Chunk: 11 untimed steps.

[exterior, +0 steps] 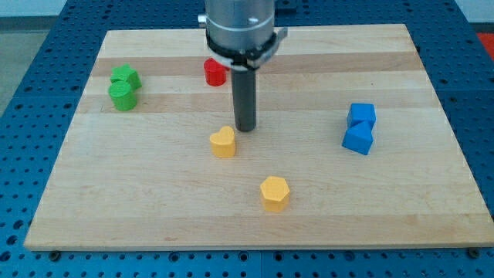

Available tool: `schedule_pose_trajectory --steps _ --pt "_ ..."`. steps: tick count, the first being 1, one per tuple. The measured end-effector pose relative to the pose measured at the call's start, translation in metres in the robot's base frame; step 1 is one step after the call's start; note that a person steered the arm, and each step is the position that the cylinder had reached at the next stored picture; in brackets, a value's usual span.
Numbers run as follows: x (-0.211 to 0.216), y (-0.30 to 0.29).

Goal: Slide the yellow heart close to the hexagon

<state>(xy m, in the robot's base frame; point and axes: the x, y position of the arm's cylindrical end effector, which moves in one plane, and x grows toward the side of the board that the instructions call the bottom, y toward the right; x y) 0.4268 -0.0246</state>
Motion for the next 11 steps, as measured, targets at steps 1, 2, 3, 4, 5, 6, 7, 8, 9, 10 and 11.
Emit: schedule_pose_trajectory --steps 1,2,3,4,5,6,7,8,9,10,11 --pt "0.004 -0.039" --pt "0.066 -0.044" --pt "0.093 -0.042" --pt "0.056 -0.048" --pt "0.042 -0.031" --pt "0.068 -0.020" --pt "0.099 -0.020" --pt "0.099 -0.024" --pt "0.107 -0.024" --pt "0.123 -0.024" --pt "0.101 -0.024"
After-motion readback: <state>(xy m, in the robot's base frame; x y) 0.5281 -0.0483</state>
